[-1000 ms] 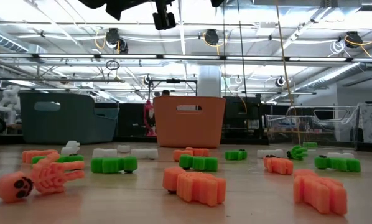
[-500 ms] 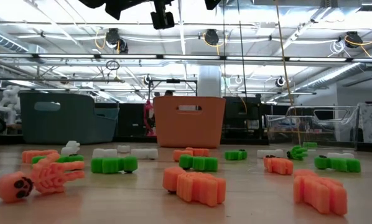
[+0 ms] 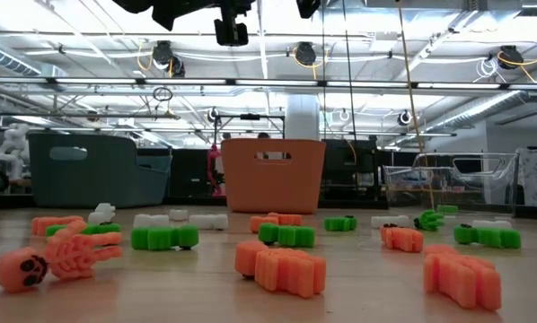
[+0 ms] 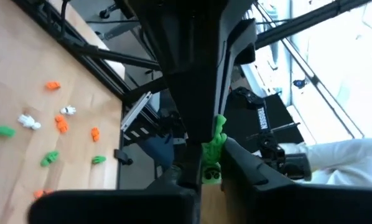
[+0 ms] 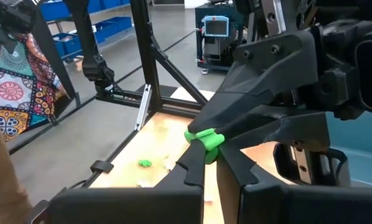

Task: Sort Halloween decoration
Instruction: Put the green skeleton toy into the transparent bin

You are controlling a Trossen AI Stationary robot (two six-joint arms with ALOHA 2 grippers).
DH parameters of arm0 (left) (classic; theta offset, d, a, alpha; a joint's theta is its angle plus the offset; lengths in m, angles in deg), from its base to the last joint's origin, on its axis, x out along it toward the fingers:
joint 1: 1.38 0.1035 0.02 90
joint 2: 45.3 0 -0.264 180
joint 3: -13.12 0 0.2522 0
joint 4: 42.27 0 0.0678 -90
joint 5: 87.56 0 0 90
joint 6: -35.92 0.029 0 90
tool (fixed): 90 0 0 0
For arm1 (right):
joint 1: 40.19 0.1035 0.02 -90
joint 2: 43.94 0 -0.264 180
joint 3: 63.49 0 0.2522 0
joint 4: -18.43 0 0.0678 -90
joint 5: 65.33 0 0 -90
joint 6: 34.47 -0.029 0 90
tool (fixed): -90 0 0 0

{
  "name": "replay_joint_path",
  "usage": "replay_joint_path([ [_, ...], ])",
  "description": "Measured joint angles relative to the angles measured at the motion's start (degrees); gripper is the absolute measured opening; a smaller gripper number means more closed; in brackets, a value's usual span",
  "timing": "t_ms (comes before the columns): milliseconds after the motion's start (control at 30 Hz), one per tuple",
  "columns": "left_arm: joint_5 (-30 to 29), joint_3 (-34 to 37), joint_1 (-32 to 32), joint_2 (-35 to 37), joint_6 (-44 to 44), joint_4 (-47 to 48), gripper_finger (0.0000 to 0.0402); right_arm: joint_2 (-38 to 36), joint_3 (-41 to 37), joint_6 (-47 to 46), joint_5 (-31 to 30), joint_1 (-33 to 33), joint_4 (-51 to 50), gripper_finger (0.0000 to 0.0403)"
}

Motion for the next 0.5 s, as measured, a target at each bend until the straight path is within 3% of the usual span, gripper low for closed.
replay_joint_path([
  [333, -4.75, 0.0, 1.05, 0.9, -1.48, -0.22, 0.0207, -1.17, 0.0, -4.12, 0.66, -1.01, -0.67, 0.0],
  [500, -3.17, 0.0, 4.19, 2.97, -1.31, 0.01, 0.0248, -3.56, 0.0, -4.21, 0.57, -1.63, -4.74, 0.0],
])
